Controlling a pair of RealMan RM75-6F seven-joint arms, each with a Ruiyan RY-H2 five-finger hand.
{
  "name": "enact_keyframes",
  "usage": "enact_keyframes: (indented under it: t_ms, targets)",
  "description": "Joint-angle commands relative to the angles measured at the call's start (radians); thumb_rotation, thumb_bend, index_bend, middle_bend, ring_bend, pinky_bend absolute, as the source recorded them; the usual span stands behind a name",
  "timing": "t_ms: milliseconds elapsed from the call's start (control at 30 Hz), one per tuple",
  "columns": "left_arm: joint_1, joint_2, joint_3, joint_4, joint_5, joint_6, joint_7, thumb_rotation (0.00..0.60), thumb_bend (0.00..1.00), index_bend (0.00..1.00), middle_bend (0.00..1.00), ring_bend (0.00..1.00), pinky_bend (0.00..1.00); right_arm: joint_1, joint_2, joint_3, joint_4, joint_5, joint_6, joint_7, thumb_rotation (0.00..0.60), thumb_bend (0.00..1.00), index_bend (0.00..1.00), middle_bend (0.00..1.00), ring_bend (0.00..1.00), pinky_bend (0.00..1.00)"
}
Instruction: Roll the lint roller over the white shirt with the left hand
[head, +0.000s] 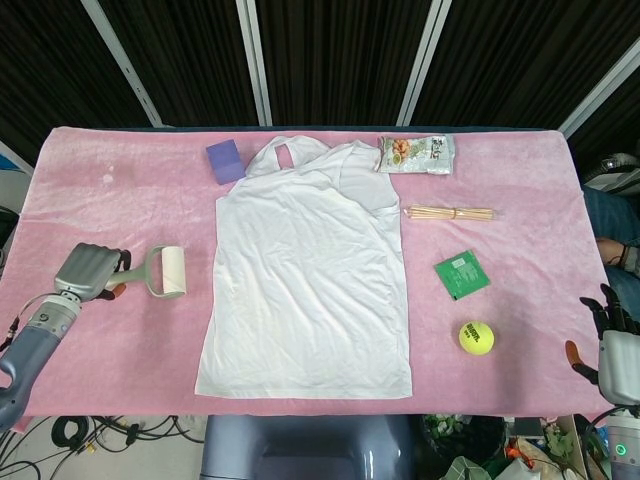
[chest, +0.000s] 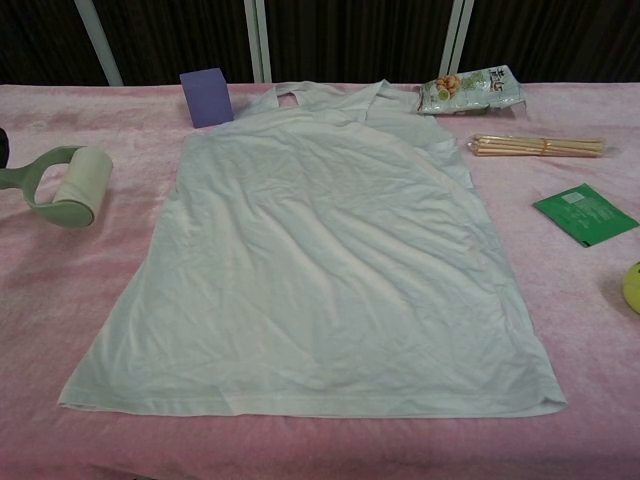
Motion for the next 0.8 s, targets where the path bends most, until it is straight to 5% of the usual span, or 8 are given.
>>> enact_keyframes:
  t_ms: [33,433,567,700,800]
  targets:
    - [0.032,-0.063,0.016,0.110,0.104,0.015,-0.106,0.600,0.59,0.68,0.65,0.49,0.67,-0.001,-0.001,0.001,-0.001,0.001,0.003,-0.001,0.600,0.26,0.24,0.06,0.23,0.34]
    - [0.009,-0.115,0.004,0.183,0.180,-0.063,-0.117,0.600,0.50,0.63,0.60,0.45,0.62,-0.001,-0.001,0.007,-0.002,0.015,0.001,-0.002,0.600,0.26,0.24,0.05,0.23,0.34]
    - [0.005,-0.111,-0.013,0.167,0.156,-0.093,-0.076,0.600,0.31,0.44,0.45,0.34,0.53,-0.001,0.000,0.007,-0.004,0.015,0.002,-0.002,0.600,0.26,0.24,0.05,0.23,0.34]
    - [0.000,-0.080,-0.030,0.138,0.106,-0.115,0.034,0.600,0.06,0.15,0.20,0.10,0.34,-0.002,0.000,0.008,-0.006,0.019,0.001,-0.002,0.600,0.26,0.24,0.05,0.23,0.34]
    - [-0.004,-0.040,-0.053,0.057,0.017,-0.136,0.164,0.600,0.00,0.07,0.08,0.00,0.24,-0.001,0.000,0.009,-0.009,0.024,-0.003,-0.004,0.600,0.26,0.24,0.05,0.23,0.34]
